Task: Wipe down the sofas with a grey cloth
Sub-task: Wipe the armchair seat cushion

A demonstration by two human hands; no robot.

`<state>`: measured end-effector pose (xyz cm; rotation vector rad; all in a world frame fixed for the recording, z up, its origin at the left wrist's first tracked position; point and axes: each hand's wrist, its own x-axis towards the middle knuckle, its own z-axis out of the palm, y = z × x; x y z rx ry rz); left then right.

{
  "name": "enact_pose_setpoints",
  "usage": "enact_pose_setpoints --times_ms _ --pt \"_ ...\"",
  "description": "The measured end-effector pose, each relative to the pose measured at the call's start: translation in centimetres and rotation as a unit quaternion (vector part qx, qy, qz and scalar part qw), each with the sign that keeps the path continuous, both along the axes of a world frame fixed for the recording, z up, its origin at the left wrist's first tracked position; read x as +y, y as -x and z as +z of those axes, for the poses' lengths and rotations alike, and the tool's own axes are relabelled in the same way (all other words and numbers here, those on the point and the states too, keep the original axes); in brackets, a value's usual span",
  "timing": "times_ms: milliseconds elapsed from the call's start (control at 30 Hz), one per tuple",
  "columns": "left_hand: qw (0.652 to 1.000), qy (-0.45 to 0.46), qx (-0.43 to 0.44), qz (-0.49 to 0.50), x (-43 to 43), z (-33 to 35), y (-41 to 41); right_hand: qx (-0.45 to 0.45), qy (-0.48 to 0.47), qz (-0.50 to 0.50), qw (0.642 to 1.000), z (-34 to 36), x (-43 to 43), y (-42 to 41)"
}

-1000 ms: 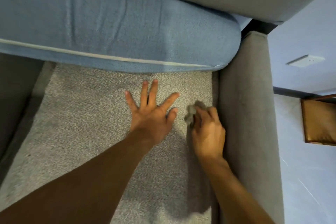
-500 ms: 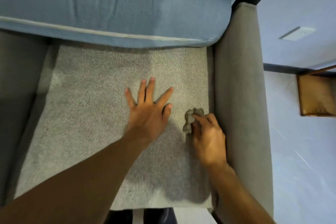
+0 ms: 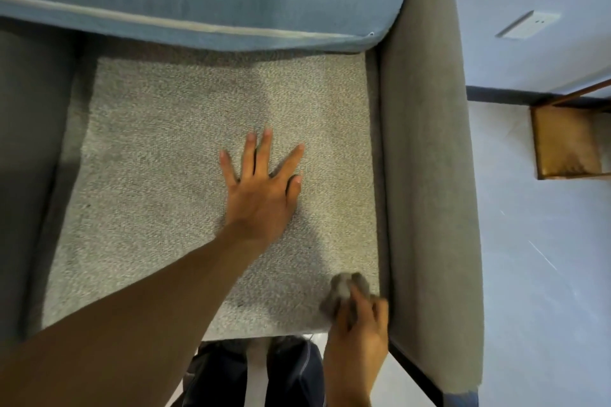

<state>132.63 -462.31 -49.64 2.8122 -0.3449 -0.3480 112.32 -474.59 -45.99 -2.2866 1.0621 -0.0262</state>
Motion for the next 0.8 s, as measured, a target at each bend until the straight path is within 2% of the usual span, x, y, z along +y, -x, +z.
enact_pose_setpoints --times_ms 100,200,433,533,633,733,800 --pt "1.0 0.003 0.003 -0.008 0.4 -0.2 0.6 -0.059 -0.03 -0.039 0.997 0.1 -0.3 -6.1" --pt "1.0 -0.002 -0.005 -0.009 0.5 -0.3 0.7 -0.102 -0.02 -0.003 0.995 -0.2 -0.3 -10.4" --pt "1.0 0.004 0.011 -0.009 0.5 -0.1 0.6 -0.038 -0.007 0.103 0.994 -0.8 -0.4 -1.4" --pt "1.0 -0.004 0.025 -0.008 0.6 0.0 0.5 -0.052 -0.022 0.128 0.99 -0.3 -0.3 -1.7" --pt "1.0 -0.012 0.022 -0.007 0.5 -0.1 0.5 -0.077 -0.082 0.13 0.985 0.2 -0.7 -7.6" --pt "1.0 -0.008 0.007 -0.008 0.5 -0.4 0.6 -0.121 -0.009 0.176 0.977 -0.8 -0.9 -16.0" --pt "1.0 -0.021 0.002 -0.007 0.5 -0.3 0.6 -0.109 0.002 0.179 0.978 -1.4 -0.3 -19.9"
